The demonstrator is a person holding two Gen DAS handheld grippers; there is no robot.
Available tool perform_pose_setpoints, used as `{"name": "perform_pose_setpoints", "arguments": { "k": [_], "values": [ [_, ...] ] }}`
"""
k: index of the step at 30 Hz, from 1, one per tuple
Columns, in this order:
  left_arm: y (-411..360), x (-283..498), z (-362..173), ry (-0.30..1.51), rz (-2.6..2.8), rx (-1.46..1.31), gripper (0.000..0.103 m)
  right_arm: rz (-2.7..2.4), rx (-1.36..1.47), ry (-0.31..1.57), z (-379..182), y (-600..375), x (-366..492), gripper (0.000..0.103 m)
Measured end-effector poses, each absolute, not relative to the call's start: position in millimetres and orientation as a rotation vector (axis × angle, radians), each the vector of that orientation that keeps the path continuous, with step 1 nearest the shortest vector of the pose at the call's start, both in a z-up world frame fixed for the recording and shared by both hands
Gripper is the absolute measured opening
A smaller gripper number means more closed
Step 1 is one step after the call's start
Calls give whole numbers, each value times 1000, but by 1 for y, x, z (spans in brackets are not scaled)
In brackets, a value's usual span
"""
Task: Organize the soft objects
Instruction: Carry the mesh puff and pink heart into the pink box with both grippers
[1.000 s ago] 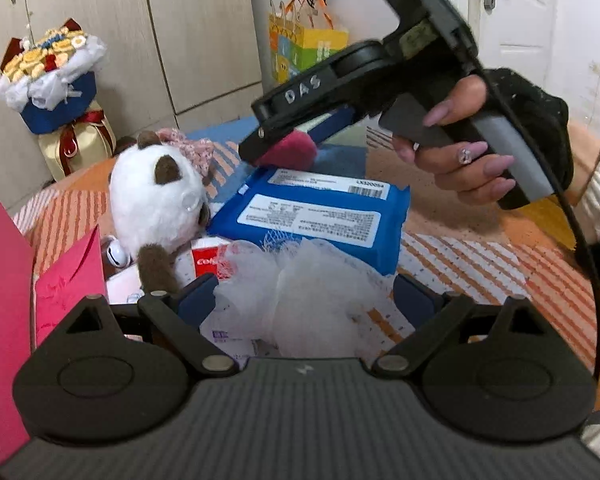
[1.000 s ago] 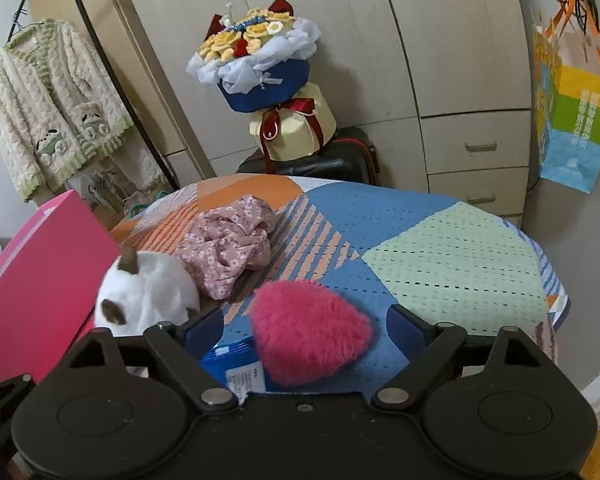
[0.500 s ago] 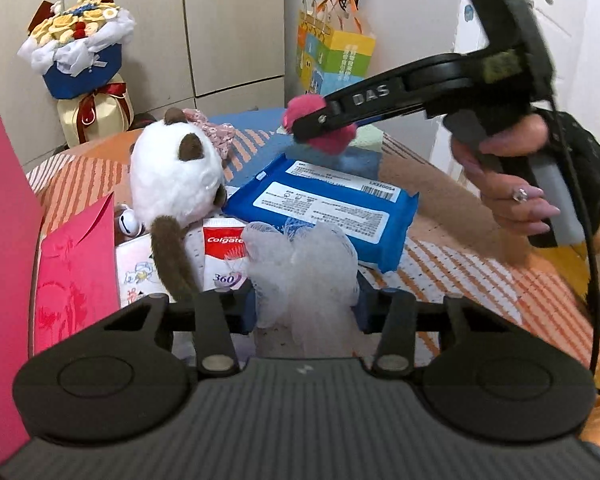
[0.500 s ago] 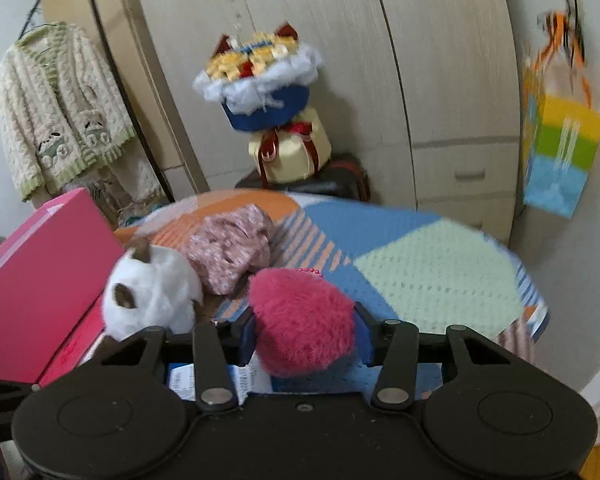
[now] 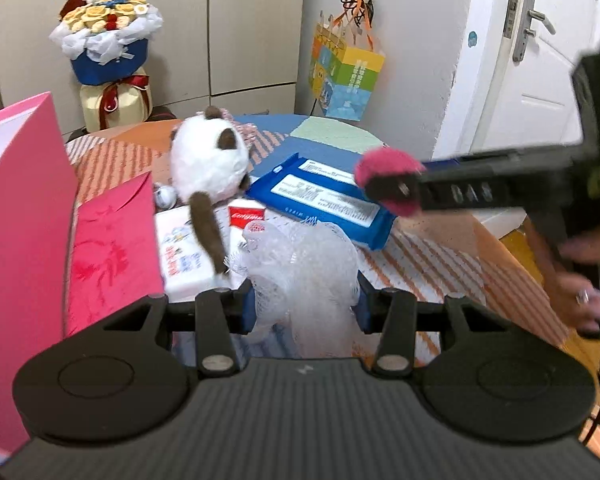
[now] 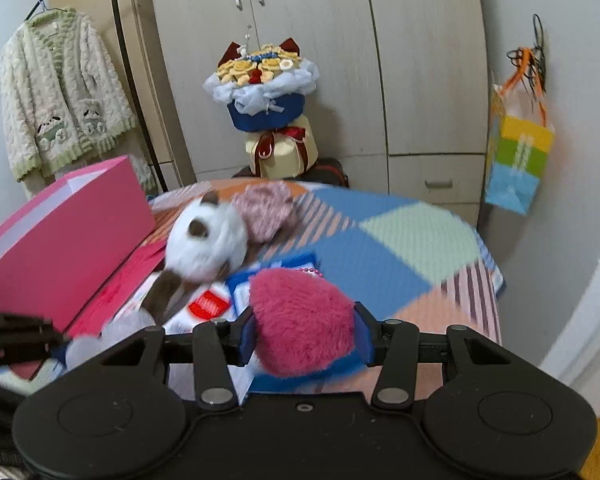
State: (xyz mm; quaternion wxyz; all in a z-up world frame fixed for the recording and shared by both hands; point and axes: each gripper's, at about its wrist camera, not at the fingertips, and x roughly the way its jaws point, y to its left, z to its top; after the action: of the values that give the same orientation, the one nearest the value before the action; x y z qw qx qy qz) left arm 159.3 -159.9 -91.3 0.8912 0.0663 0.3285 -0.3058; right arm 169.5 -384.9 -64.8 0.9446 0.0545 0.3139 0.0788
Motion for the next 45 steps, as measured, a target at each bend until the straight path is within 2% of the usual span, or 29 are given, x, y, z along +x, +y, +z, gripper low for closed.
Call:
{"name": "perform_pose_setpoints", "arguments": {
  "k": [15, 31, 45],
  "values": [
    [-92, 116, -69, 734, -606, 113, 44, 210, -22, 723, -58, -315, 96, 53],
    [-4, 72, -36, 784, -567, 48, 44, 396, 33, 828, -6, -249, 50, 53],
    [63, 80, 6, 726, -510, 11, 44, 602, -179, 748, 47, -178, 64, 53]
  ]
}}
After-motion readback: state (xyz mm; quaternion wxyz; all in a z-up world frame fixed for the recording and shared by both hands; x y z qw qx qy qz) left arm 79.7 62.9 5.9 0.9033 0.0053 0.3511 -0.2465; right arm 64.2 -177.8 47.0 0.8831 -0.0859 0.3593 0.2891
